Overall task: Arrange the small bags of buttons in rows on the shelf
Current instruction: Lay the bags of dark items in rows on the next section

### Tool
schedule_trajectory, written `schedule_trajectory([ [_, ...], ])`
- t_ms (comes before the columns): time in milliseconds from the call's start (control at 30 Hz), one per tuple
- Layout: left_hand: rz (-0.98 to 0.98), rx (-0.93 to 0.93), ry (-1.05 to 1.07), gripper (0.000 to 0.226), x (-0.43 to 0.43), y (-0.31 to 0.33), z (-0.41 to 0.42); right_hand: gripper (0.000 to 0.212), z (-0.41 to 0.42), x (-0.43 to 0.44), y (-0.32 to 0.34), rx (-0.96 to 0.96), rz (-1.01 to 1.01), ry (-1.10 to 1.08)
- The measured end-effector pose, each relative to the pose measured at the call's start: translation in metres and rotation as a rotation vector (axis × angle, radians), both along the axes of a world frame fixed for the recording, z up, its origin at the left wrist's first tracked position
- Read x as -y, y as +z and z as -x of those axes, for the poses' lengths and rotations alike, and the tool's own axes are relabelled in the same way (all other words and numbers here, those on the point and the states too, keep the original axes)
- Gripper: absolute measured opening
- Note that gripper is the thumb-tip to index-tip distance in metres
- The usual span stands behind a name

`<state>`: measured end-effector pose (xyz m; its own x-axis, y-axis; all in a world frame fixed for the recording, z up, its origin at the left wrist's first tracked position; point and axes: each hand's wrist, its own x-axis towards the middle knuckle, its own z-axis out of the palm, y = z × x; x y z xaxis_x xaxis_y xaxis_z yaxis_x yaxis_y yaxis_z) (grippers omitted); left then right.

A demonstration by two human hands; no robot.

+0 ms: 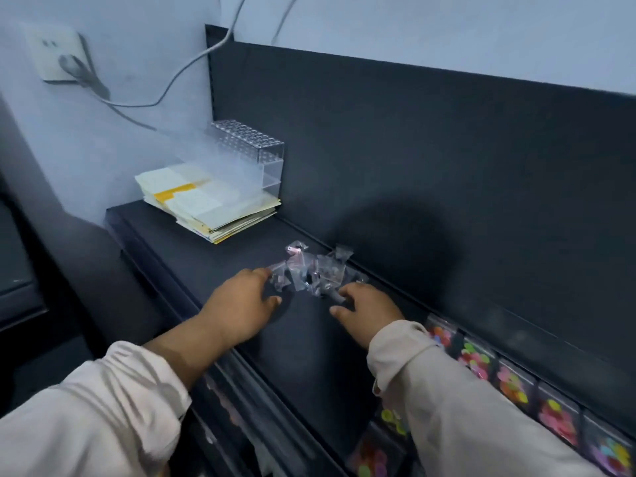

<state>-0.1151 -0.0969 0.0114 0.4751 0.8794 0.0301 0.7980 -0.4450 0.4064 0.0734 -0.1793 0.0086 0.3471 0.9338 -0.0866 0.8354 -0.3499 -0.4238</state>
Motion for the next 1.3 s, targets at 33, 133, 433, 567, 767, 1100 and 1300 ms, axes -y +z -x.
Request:
schedule_trajectory([
  [33, 0.013, 0.004, -0.013, 0.046, -0.013, -0.004, -0.003, 0.041, 0.002, -0.008, -0.004, -0.014, 0.006, -0.036],
  [133, 0.051, 0.019, -0.083, 0.032, -0.057, -0.016, -0.01, 0.036, 0.007, -0.036, -0.013, -0.048, 0.003, -0.178],
  [433, 0.061, -0.014, -0.258, 0.025, -0.132, -0.049, -0.029, 0.042, 0.021, -0.093, -0.038, -0.087, 0.086, -0.549],
  [567, 0.114, 0.028, -0.273, 0.021, -0.144, -0.052, -0.032, 0.031, 0.026, -0.1, -0.036, -0.069, 0.093, -0.55],
  [767, 0.338, 0.296, -0.232, 0.022, -0.148, -0.049, -0.035, 0.028, 0.028, -0.1, -0.044, -0.301, -0.061, -0.675],
  [1100, 1.026, 0.682, -0.172, 0.017, -0.111, -0.013, -0.05, 0.027, 0.032, -0.057, -0.027, -1.07, -0.368, -0.882],
  [1300, 1.129, 0.664, -0.265, 0.011, -0.061, 0.006, -0.063, 0.027, 0.042, 0.0, -0.005, -1.262, -0.495, -0.876],
])
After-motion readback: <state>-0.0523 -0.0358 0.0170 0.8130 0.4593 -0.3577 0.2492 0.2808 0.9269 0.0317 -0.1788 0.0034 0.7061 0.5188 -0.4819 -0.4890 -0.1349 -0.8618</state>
